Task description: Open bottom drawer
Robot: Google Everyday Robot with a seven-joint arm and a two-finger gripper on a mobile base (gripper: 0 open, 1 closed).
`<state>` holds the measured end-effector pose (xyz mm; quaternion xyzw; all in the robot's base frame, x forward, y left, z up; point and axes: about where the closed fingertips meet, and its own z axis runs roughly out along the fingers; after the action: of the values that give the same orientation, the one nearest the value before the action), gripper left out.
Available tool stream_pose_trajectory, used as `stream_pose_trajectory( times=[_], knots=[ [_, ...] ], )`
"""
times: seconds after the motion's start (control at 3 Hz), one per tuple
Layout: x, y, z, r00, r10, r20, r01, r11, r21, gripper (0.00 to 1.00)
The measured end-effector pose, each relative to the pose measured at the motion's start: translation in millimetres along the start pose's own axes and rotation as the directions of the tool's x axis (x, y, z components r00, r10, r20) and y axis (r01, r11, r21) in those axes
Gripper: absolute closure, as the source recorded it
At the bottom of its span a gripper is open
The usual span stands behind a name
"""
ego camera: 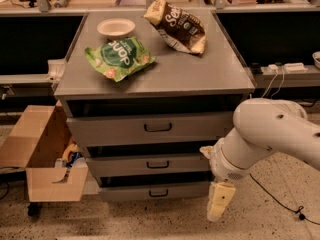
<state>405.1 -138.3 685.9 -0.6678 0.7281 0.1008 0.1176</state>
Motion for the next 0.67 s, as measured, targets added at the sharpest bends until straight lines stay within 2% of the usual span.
stream_pose_trajectory(
  times=[0.33, 0.67],
  knots=[
    [0, 0, 0, 1.000, 0.000, 0.000, 0.000, 1.0000, 0.000, 0.00],
    [23, -10, 25, 1.000, -0.006, -0.022, 0.007, 0.9998, 0.019, 0.00]
  ],
)
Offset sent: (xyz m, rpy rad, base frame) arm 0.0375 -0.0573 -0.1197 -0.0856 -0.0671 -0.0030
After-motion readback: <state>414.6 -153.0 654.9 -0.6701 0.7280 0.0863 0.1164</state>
